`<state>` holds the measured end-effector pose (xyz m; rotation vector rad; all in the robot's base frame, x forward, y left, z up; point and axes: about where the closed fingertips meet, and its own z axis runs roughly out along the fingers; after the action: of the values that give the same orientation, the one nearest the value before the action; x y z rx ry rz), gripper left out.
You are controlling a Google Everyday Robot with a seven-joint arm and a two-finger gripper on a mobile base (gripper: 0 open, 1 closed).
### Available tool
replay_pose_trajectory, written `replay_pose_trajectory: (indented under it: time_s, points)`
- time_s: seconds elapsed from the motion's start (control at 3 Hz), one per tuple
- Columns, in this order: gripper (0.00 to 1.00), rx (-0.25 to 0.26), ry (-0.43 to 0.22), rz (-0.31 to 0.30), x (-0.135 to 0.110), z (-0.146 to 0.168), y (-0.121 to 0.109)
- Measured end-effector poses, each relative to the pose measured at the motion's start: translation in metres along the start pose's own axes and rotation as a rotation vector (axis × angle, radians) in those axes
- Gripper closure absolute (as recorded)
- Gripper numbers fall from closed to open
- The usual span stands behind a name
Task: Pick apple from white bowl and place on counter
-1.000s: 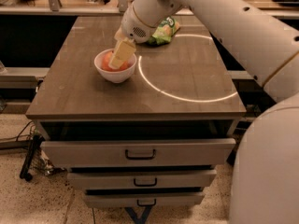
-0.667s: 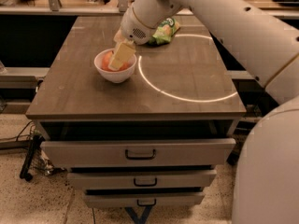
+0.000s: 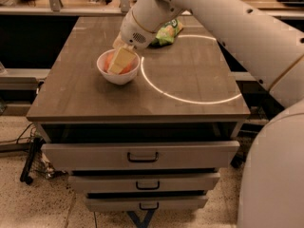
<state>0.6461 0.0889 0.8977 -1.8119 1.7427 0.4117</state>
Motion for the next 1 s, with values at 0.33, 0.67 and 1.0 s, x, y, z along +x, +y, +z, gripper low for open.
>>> replay_pose_trajectory:
  time_s: [0.33,0.67,1.0]
  points:
    - [0.35,-0.012,0.003,-0.004,-0.001,0.004,0.002]
    - [0.35,-0.026,0.015,-0.006,0.001,0.012,0.001]
    - [0.40,-0.031,0.028,-0.005,0.005,0.019,-0.003]
